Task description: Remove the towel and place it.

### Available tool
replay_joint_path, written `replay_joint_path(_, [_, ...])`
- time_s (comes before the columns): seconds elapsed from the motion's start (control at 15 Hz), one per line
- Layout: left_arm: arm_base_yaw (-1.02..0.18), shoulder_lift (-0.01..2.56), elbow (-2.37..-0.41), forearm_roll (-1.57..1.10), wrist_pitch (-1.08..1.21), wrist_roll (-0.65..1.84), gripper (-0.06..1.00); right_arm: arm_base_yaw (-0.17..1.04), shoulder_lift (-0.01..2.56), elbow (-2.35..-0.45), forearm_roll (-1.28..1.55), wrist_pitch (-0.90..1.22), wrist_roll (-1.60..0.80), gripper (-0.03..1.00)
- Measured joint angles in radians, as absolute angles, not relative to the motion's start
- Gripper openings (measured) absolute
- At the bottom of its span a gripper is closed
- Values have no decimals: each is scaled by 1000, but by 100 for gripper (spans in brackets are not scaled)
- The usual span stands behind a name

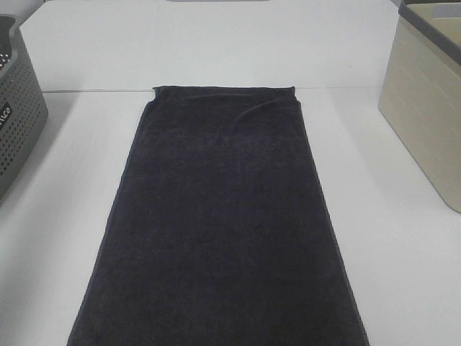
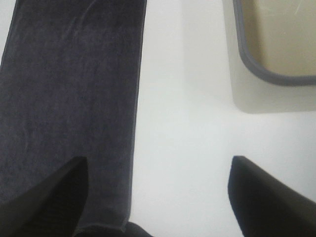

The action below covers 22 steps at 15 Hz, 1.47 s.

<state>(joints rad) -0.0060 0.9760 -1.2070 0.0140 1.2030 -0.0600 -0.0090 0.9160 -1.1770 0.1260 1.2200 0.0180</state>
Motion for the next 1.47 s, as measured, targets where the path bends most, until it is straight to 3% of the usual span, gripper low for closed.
replay_joint_path(0.27, [-6, 668, -1011, 55, 1203, -63, 68, -9, 612, -920, 126, 1220, 21, 77])
replay_joint_path(0.73, [-6, 125, -543, 117, 1126, 0, 68, -9, 206, -649, 124, 1222, -94, 77])
replay_joint_path(1.07, [-6, -4, -525, 93, 1075, 10, 68, -9, 2, -540, 123, 1203, -100, 77])
replay_joint_path(1.47, [-6, -6, -519, 9, 1077, 109, 68, -9, -4, -459, 67, 1116, -82, 77])
